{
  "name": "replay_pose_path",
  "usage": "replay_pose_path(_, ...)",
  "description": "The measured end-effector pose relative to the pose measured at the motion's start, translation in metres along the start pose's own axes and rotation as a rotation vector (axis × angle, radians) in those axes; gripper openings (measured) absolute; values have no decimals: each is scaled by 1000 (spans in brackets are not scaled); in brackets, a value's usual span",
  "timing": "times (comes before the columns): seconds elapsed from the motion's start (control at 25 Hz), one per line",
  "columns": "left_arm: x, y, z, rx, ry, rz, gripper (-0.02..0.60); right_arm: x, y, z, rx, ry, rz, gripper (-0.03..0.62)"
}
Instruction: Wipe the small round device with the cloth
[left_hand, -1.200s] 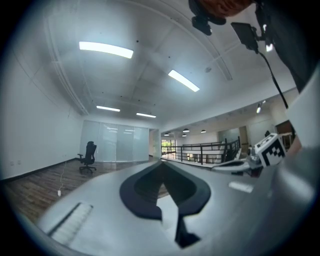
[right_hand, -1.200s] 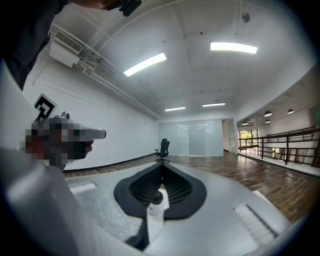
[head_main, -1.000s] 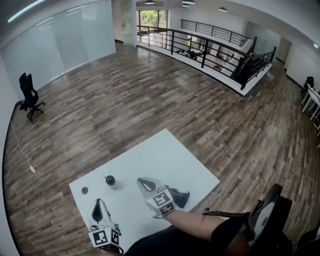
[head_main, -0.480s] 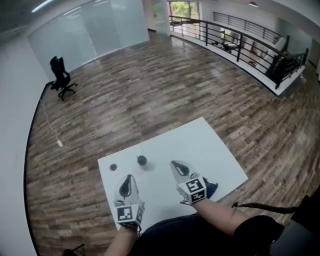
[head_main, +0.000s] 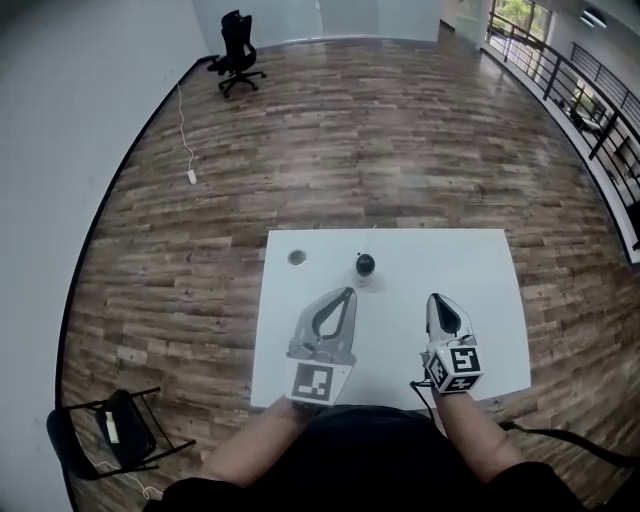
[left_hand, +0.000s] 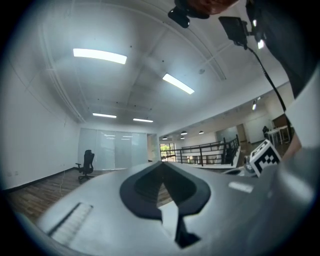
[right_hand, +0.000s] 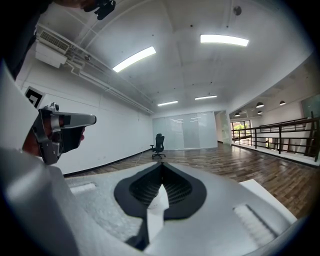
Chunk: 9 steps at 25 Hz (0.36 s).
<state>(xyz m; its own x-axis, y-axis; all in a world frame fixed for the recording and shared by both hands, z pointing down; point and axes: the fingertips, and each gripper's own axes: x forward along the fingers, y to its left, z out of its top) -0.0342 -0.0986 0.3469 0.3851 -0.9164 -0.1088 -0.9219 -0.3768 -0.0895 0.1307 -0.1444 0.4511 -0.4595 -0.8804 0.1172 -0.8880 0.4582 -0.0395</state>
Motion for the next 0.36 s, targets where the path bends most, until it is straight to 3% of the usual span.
replay_pose_path(0.2,-2,0,20,-13,-75,14,6,5,4,3,-7,-4,15,2)
replay_pose_path(0.36,-9,16,-2,-60,7,24,6,21,27,-11,20,3,50,2)
